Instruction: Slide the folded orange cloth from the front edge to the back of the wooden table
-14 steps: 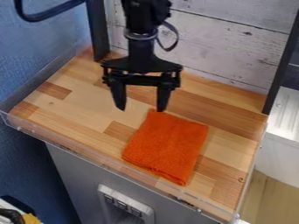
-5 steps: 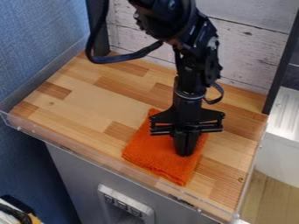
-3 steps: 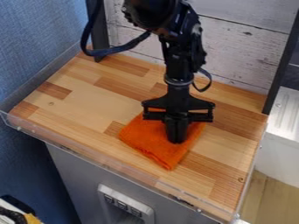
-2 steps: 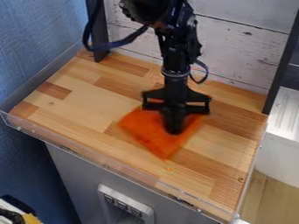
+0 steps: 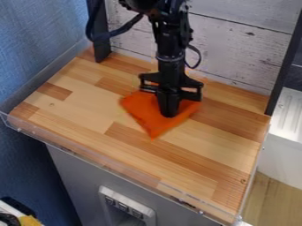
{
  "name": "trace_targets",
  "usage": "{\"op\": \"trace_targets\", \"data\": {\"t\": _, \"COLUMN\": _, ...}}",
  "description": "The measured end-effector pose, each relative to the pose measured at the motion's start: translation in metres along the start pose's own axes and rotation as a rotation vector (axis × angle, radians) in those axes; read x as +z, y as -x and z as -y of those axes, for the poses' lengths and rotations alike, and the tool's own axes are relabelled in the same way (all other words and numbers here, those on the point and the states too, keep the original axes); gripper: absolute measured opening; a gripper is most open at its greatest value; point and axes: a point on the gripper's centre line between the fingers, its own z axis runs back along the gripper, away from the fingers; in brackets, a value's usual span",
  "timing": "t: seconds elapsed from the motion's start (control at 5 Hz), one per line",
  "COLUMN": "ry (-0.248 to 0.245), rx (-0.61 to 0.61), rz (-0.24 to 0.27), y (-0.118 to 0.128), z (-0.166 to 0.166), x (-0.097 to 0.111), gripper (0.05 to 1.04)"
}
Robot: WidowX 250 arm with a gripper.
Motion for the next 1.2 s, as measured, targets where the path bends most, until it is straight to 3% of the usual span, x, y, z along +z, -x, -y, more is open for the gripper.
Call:
{"op": "trace_targets", "data": {"t": 0.4, "ry": -0.028, "rx": -0.103, "rz": -0.005, "y": -0.023, "z": -0.012, "x": 0.001, "gripper": 0.059}}
{"op": "trace_targets", "data": {"t": 1.2, "ry": -0.043, "rx": -0.17, "rz": -0.016, "y": -0.029, "z": -0.024, "x": 0.0, "gripper": 0.059}}
